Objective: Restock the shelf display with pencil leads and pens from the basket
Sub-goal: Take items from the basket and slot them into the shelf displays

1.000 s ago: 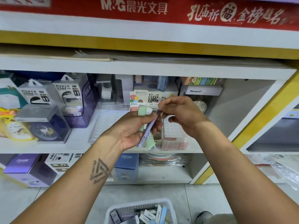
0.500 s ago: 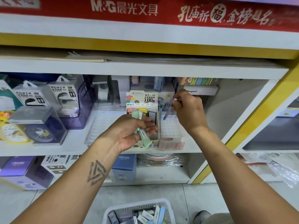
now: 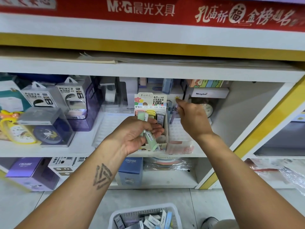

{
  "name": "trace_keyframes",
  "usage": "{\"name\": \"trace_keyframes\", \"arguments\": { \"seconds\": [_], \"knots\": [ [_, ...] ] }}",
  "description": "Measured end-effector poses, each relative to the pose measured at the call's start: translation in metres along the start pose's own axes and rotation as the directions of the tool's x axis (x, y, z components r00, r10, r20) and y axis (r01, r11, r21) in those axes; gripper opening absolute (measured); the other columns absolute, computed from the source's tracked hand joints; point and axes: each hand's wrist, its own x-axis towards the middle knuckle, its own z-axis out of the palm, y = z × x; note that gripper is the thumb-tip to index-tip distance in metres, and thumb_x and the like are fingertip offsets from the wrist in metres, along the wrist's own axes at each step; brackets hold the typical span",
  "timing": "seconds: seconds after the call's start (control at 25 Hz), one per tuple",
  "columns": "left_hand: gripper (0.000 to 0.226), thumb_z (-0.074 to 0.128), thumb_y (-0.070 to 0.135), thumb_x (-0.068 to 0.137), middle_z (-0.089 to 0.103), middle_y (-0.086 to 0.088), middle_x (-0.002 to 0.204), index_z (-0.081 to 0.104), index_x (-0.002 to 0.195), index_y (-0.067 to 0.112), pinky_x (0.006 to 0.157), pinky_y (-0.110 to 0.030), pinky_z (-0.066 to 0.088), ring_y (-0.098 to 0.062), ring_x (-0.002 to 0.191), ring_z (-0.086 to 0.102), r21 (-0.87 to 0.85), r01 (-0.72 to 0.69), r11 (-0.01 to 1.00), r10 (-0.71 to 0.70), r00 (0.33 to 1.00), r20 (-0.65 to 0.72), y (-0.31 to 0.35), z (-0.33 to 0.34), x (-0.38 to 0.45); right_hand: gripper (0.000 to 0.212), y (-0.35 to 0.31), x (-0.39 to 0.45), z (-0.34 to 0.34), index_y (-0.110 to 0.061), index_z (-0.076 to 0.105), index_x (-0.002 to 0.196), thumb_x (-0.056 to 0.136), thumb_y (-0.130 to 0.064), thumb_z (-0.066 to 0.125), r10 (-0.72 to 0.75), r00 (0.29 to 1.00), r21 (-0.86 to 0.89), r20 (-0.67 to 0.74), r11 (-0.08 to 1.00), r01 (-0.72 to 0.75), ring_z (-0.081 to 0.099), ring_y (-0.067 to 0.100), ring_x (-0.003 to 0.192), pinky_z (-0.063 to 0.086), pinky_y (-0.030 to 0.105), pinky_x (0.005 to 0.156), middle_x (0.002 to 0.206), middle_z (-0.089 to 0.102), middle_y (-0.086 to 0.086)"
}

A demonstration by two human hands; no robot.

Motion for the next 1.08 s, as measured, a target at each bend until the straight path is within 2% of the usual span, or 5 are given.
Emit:
{"name": "trace_keyframes", "arguments": {
  "seconds": [0.2,0.32,0.52,0.84,1.08],
  "knots": [
    [0.027,0.044,-0.025,0.084,0.071,-0.026,0.084,0.062,0.096,-0.007,0.077,-0.041,0.061,-0.036,0.082,0.073,-0.042,-0.062,0.997,0.062,0.998,0.012,0.002,-0.002,-0.002,0.05,-0.015,-0.003,-0.001,-0.019,0.04,0.149,0.099,-0.012,0.044,0.114,0.98,-0.197,0.166,0.977,-0.08,0.058,0.033,0.072,0.051,0.039,0.065,0.089,0.067,0.016],
    [0.028,0.043,-0.023,0.086,0.072,-0.026,0.092,0.06,0.092,-0.002,0.082,-0.042,0.06,-0.036,0.088,0.074,-0.111,-0.162,0.981,0.16,0.987,-0.02,0.007,-0.003,-0.001,0.015,-0.033,0.002,-0.009,-0.013,0.067,0.105,0.097,-0.021,0.056,0.15,0.983,0.238,0.101,0.956,-0.17,0.067,0.029,0.071,0.053,0.037,0.064,0.078,0.071,0.01],
    [0.029,0.05,-0.02,0.083,0.073,-0.021,0.102,0.058,0.086,0.007,0.074,-0.045,0.059,-0.03,0.087,0.073,-0.146,-0.287,0.947,0.279,0.957,-0.077,0.013,-0.008,-0.001,0.026,-0.071,-0.011,-0.008,-0.005,0.059,0.098,0.084,-0.014,0.079,-0.028,0.771,0.597,0.636,0.651,-0.469,0.07,0.017,0.064,0.053,0.026,0.057,0.077,0.075,0.009],
    [0.012,0.057,0.006,0.096,0.053,-0.005,0.066,0.058,0.088,0.014,0.046,-0.022,0.046,-0.015,0.054,0.048,-0.072,-0.195,0.978,0.156,0.918,-0.364,0.029,-0.04,-0.002,0.02,-0.062,0.0,-0.006,-0.02,0.076,0.097,0.088,-0.002,0.071,0.141,0.918,0.575,0.37,0.742,-0.346,0.063,0.01,0.067,0.053,0.025,0.067,0.078,0.069,-0.004],
    [0.006,0.055,0.013,0.091,0.044,-0.001,0.055,0.055,0.086,0.012,0.037,-0.015,0.024,-0.011,0.036,0.031,0.048,-0.024,0.999,0.036,0.966,-0.255,0.03,-0.044,-0.012,0.016,-0.063,0.002,-0.005,-0.008,0.073,0.087,0.083,0.007,0.073,0.139,0.923,0.69,0.358,0.627,-0.362,0.072,0.031,0.082,0.062,0.036,0.077,0.095,0.072,0.021]
  ]
}}
